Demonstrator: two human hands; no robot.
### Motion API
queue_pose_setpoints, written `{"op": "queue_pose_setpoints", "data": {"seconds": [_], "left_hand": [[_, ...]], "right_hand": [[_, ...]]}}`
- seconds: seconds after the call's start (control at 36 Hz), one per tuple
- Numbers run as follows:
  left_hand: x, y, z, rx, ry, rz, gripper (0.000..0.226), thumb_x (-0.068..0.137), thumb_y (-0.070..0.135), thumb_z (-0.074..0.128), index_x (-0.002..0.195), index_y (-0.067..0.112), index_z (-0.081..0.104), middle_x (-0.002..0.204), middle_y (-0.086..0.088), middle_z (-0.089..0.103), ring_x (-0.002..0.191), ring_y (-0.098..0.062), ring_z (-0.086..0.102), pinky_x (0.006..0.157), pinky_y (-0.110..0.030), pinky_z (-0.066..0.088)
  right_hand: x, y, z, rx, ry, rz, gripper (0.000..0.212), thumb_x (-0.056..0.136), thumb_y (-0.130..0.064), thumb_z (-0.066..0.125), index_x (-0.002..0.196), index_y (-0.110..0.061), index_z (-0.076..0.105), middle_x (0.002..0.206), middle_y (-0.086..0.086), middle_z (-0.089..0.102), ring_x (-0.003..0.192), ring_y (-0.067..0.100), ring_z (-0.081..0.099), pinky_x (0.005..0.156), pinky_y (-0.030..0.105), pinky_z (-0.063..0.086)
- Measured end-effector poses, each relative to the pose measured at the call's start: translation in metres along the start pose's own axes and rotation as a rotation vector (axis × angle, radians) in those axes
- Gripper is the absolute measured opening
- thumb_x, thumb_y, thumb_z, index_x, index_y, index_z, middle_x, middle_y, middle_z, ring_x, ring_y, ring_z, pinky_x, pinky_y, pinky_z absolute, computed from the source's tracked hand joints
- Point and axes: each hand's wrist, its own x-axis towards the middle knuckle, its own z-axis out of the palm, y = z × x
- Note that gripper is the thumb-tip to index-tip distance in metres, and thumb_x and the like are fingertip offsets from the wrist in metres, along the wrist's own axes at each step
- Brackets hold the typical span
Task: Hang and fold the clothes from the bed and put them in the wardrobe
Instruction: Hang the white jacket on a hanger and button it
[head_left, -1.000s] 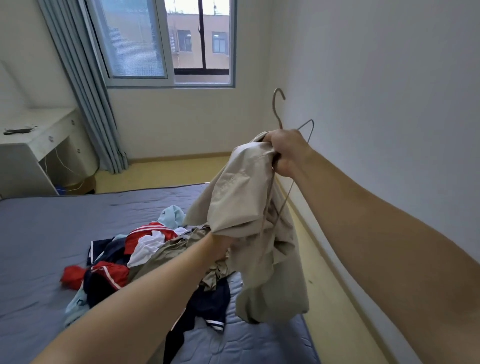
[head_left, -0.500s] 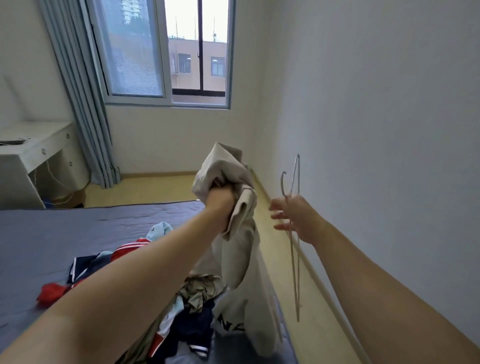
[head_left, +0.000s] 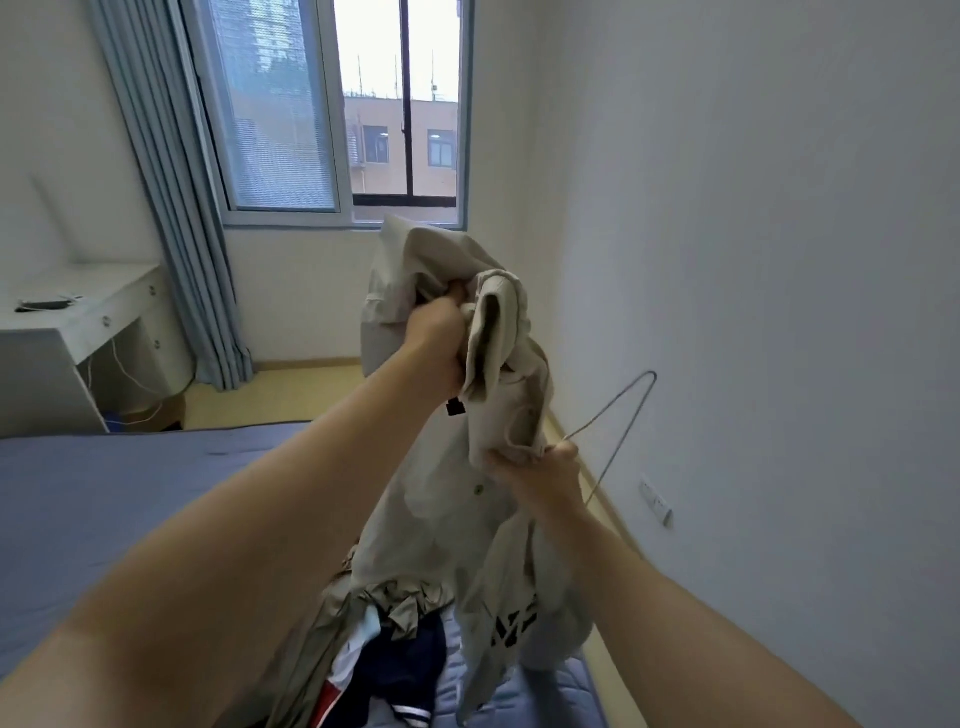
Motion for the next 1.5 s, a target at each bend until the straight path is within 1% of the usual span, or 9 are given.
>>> {"op": "queue_pose_setpoints", "data": {"seconds": [0.08, 0.25, 0.44, 0.61, 0.75, 0.86, 1.03, 1.22, 1.5], "left_hand": [[-0.003, 0.008, -0.008, 0.043, 0.037, 0.01, 0.037, 0.103, 0.026, 0.049, 0.132, 0.006, 0.057, 0.12, -0.012, 0.066, 0.103, -0.024, 0.066, 0.059, -0.029, 0.049], [0.0, 0.02, -0.027, -0.328, -0.052, -0.096, 0.034, 0.108, 0.026, 0.033, 0.124, 0.008, 0.057, 0.091, -0.008, 0.058, 0.083, -0.021, 0.054, 0.065, -0.031, 0.041], [0.02, 0.019, -0.064, -0.349, -0.017, -0.082, 0.032, 0.105, 0.034, 0.044, 0.12, 0.01, 0.06, 0.11, -0.007, 0.064, 0.103, -0.022, 0.059, 0.093, -0.032, 0.044], [0.036, 0.002, -0.106, -0.285, 0.046, -0.146, 0.038, 0.106, 0.042, 0.035, 0.122, 0.016, 0.058, 0.106, -0.007, 0.066, 0.106, -0.022, 0.061, 0.103, -0.03, 0.045], [0.037, -0.032, -0.143, 0.005, 0.164, -0.306, 0.03, 0.103, 0.039, 0.041, 0.095, 0.018, 0.061, 0.074, -0.004, 0.066, 0.074, -0.019, 0.065, 0.06, -0.027, 0.052], [0.037, -0.054, -0.161, 0.25, 0.105, -0.472, 0.024, 0.087, 0.038, 0.06, 0.086, 0.014, 0.063, 0.084, -0.007, 0.065, 0.078, -0.022, 0.062, 0.074, -0.032, 0.054], [0.029, -0.085, -0.147, 0.429, 0.194, -0.378, 0.066, 0.101, 0.058, 0.04, 0.147, 0.01, 0.038, 0.15, -0.017, 0.04, 0.125, -0.041, 0.051, 0.088, -0.048, 0.051], [-0.004, -0.122, -0.098, 0.721, -0.201, 0.07, 0.038, 0.078, 0.043, 0.081, 0.082, 0.017, 0.053, 0.073, 0.0, 0.058, 0.067, -0.014, 0.056, 0.061, -0.029, 0.045], [0.0, -0.182, -0.075, 1.143, -0.275, -0.077, 0.023, 0.084, 0.017, 0.065, 0.104, 0.008, 0.071, 0.105, -0.013, 0.071, 0.098, -0.031, 0.067, 0.083, -0.041, 0.057]], "right_hand": [[0.0, -0.014, 0.006, -0.041, -0.062, -0.08, 0.113, 0.039, -0.071, 0.083, 0.124, -0.02, 0.029, 0.115, -0.002, 0.05, 0.1, 0.018, 0.058, 0.062, 0.027, 0.049], [0.009, -0.026, -0.005, -0.004, 0.008, -0.087, 0.052, 0.083, -0.03, 0.065, 0.121, -0.007, 0.037, 0.11, 0.009, 0.057, 0.088, 0.024, 0.058, 0.064, 0.032, 0.047], [0.018, -0.047, -0.019, -0.07, 0.07, -0.2, 0.019, 0.095, -0.016, 0.051, 0.108, -0.007, 0.039, 0.113, 0.016, 0.057, 0.096, 0.032, 0.057, 0.08, 0.041, 0.046], [0.018, -0.086, -0.031, -0.036, 0.122, -0.422, 0.024, 0.096, -0.016, 0.055, 0.112, -0.007, 0.04, 0.102, 0.016, 0.058, 0.09, 0.033, 0.058, 0.074, 0.035, 0.043], [0.016, -0.123, -0.04, -0.027, 0.137, -0.61, 0.026, 0.092, -0.019, 0.06, 0.107, -0.014, 0.039, 0.088, 0.0, 0.054, 0.075, 0.024, 0.055, 0.063, 0.028, 0.041], [0.015, -0.144, -0.039, -0.113, 0.115, -0.648, 0.028, 0.085, -0.02, 0.062, 0.105, -0.016, 0.042, 0.081, -0.008, 0.05, 0.074, 0.02, 0.055, 0.06, 0.025, 0.038], [0.016, -0.139, -0.03, -0.145, 0.107, -0.611, 0.022, 0.08, -0.016, 0.06, 0.097, -0.015, 0.046, 0.076, -0.008, 0.049, 0.067, 0.017, 0.048, 0.053, 0.024, 0.034], [0.018, -0.132, -0.034, -0.201, 0.103, -0.555, 0.026, 0.083, -0.019, 0.06, 0.104, -0.015, 0.046, 0.083, -0.005, 0.052, 0.078, 0.022, 0.059, 0.066, 0.031, 0.049], [0.023, -0.113, -0.059, -0.182, 0.146, -0.511, 0.02, 0.082, -0.017, 0.057, 0.1, -0.013, 0.048, 0.08, -0.005, 0.05, 0.061, 0.01, 0.051, 0.05, 0.024, 0.035]]}}
